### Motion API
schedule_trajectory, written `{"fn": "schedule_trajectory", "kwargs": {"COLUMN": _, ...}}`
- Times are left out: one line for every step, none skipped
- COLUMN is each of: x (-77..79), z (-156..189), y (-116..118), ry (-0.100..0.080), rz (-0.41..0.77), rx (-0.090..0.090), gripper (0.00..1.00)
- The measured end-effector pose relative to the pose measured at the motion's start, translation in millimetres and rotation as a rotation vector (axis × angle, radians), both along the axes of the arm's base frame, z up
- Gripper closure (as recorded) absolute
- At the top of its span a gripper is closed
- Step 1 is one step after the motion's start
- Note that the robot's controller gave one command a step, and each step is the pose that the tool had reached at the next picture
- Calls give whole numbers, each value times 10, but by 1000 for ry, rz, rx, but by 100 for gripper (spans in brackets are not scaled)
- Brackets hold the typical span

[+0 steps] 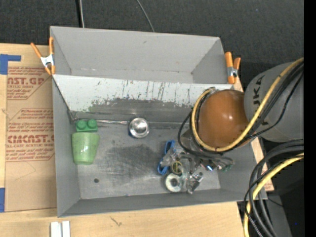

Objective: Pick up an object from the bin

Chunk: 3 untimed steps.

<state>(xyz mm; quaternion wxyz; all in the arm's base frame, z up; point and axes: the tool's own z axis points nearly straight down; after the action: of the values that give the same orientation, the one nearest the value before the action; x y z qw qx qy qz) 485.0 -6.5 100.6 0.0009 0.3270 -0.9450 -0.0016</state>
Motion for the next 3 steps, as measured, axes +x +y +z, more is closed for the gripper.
{"fn": "schedule_trajectory", "kwargs": {"x": 41, "z": -11, "y": -35, "ry": -5, "rz": 377, "rx": 0, "gripper": 0}}
{"fn": "schedule_trajectory", "kwargs": {"x": 111, "z": -267, "y": 111, "ry": -17, "rz": 735, "rx": -3, "gripper": 0}}
{"fn": "schedule_trajectory", "kwargs": {"x": 131, "z": -242, "y": 116, "ry": -9, "rz": 732, "rx": -3, "gripper": 0}}
